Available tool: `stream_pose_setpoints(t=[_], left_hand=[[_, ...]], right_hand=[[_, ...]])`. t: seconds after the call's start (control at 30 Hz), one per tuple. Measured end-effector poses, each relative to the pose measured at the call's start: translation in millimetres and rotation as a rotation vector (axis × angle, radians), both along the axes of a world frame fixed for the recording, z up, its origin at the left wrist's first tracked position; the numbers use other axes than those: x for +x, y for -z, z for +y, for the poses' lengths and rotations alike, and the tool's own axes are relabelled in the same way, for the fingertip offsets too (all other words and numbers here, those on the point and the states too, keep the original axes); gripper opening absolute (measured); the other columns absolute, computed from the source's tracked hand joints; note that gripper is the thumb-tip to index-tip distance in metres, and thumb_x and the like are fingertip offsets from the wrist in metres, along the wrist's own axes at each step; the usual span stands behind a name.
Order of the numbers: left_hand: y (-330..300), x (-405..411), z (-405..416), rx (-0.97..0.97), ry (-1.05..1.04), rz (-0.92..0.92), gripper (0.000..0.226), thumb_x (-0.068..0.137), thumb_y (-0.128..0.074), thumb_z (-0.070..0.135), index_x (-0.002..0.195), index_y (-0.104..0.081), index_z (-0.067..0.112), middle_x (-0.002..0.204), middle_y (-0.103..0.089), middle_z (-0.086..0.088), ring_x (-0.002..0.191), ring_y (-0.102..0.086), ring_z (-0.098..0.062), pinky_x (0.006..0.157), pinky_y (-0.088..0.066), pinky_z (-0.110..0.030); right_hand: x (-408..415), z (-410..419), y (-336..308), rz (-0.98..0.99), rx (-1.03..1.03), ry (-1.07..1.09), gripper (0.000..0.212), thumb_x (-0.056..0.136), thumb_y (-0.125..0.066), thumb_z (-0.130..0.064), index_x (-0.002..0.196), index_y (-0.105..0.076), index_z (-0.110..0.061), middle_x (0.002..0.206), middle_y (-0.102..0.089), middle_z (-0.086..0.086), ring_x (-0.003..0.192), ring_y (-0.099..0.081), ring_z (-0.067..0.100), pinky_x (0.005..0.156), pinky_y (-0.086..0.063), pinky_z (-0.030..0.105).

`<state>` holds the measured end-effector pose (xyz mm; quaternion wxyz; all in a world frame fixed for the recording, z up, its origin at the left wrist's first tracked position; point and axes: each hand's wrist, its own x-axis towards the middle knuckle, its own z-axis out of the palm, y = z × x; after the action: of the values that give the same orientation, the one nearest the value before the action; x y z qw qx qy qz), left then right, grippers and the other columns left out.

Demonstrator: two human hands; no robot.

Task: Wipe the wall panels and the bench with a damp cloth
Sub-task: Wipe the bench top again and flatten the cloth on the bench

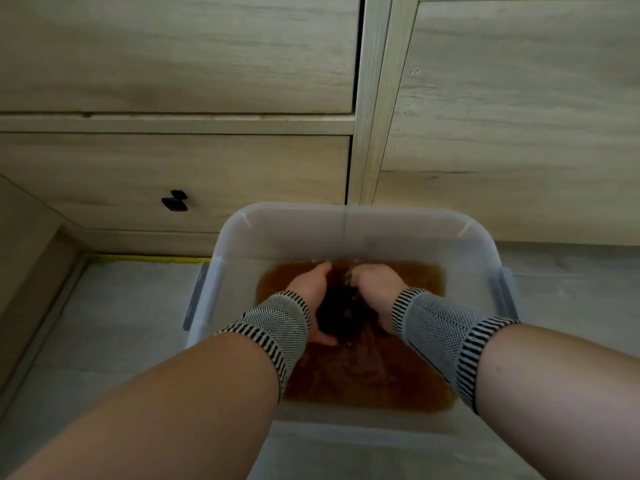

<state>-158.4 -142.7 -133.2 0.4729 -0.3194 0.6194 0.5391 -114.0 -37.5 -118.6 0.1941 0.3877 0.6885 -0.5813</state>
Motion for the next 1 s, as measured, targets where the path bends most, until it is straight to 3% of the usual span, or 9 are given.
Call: stream_pose_setpoints(t=[0.13,0.23,0.33,0.47,0.57,0.63,0.7,0.83,1.0], left_hand=[[-3,2,2,0.191,-0.036,-0.083,0.066,0.083,-0.064,0.063,0.125,-0.062,0.011,0.114,-0.068,-0.017,0.11,-0.062,-0.037,0.102,-0.047,-0.05],[-7,0,8,0.191,0.036,0.018,0.05,0.093,-0.058,0.05,0.118,-0.067,0.007,0.107,-0.072,-0.017,0.105,-0.064,-0.032,0.1,-0.049,-0.046],[-6,3,12,0.075,0.125,0.128,0.046,0.093,-0.06,0.047,0.113,-0.065,0.006,0.097,-0.073,-0.017,0.089,-0.07,-0.032,0.078,-0.058,-0.044],[1,-12,1,-0.192,0.121,0.238,0.067,0.089,-0.059,0.053,0.135,-0.053,0.004,0.132,-0.059,-0.02,0.115,-0.06,-0.037,0.103,-0.047,-0.048],[-1,-20,-10,-0.341,0.066,0.309,0.043,0.107,-0.033,0.016,0.148,-0.037,0.002,0.151,-0.04,-0.016,0.135,-0.043,-0.034,0.111,-0.034,-0.037],[-5,-15,-9,-0.282,0.145,0.282,0.043,0.106,-0.035,0.008,0.149,-0.037,0.003,0.153,-0.038,-0.018,0.136,-0.042,-0.037,0.11,-0.039,-0.043],[-5,-6,-7,-0.156,0.147,0.176,0.047,0.105,-0.046,0.027,0.149,-0.039,0.013,0.155,-0.034,-0.016,0.137,-0.038,-0.043,0.102,-0.044,-0.059],[-11,6,1,0.063,0.068,-0.053,0.068,0.089,-0.053,0.066,0.139,-0.051,0.019,0.141,-0.052,-0.018,0.125,-0.05,-0.043,0.087,-0.048,-0.06],[-15,4,6,0.205,-0.033,-0.037,0.059,0.084,-0.061,0.062,0.117,-0.066,0.014,0.106,-0.07,-0.014,0.105,-0.063,-0.033,0.099,-0.049,-0.046]], right_hand=[[-1,-25,-27,0.138,-0.232,0.293,0.021,0.089,-0.055,-0.029,0.083,-0.061,-0.009,0.086,-0.063,0.016,0.085,-0.061,0.032,0.087,-0.05,0.046],[-3,-27,-28,0.239,0.026,0.205,0.033,0.092,-0.056,-0.035,0.074,-0.061,-0.007,0.081,-0.065,0.013,0.086,-0.063,0.033,0.086,-0.05,0.042],[2,-8,-8,0.162,0.41,-0.049,0.052,0.098,-0.042,-0.045,0.09,-0.069,-0.002,0.096,-0.069,0.018,0.093,-0.064,0.033,0.083,-0.048,0.035],[11,17,18,-0.014,0.384,-0.246,0.05,0.101,-0.036,-0.046,0.124,-0.056,-0.007,0.125,-0.058,0.016,0.11,-0.058,0.031,0.082,-0.044,0.031],[24,15,29,-0.213,0.357,-0.415,0.032,0.097,-0.05,-0.021,0.129,-0.046,-0.015,0.112,-0.06,0.008,0.095,-0.061,0.025,0.068,-0.049,0.031],[23,14,26,-0.272,0.396,-0.449,0.042,0.097,-0.048,-0.011,0.138,-0.047,-0.012,0.119,-0.06,0.009,0.1,-0.063,0.025,0.076,-0.056,0.032],[14,12,15,-0.216,0.267,-0.301,0.041,0.1,-0.041,-0.011,0.14,-0.047,-0.004,0.136,-0.053,0.016,0.118,-0.056,0.031,0.096,-0.049,0.036],[3,-13,-24,0.109,-0.111,0.138,0.023,0.092,-0.048,-0.019,0.097,-0.066,-0.005,0.101,-0.063,0.021,0.099,-0.06,0.038,0.095,-0.047,0.046],[0,-31,-31,0.256,-0.133,0.269,0.026,0.087,-0.059,-0.036,0.069,-0.06,-0.018,0.089,-0.067,0.012,0.094,-0.063,0.034,0.096,-0.048,0.052]])
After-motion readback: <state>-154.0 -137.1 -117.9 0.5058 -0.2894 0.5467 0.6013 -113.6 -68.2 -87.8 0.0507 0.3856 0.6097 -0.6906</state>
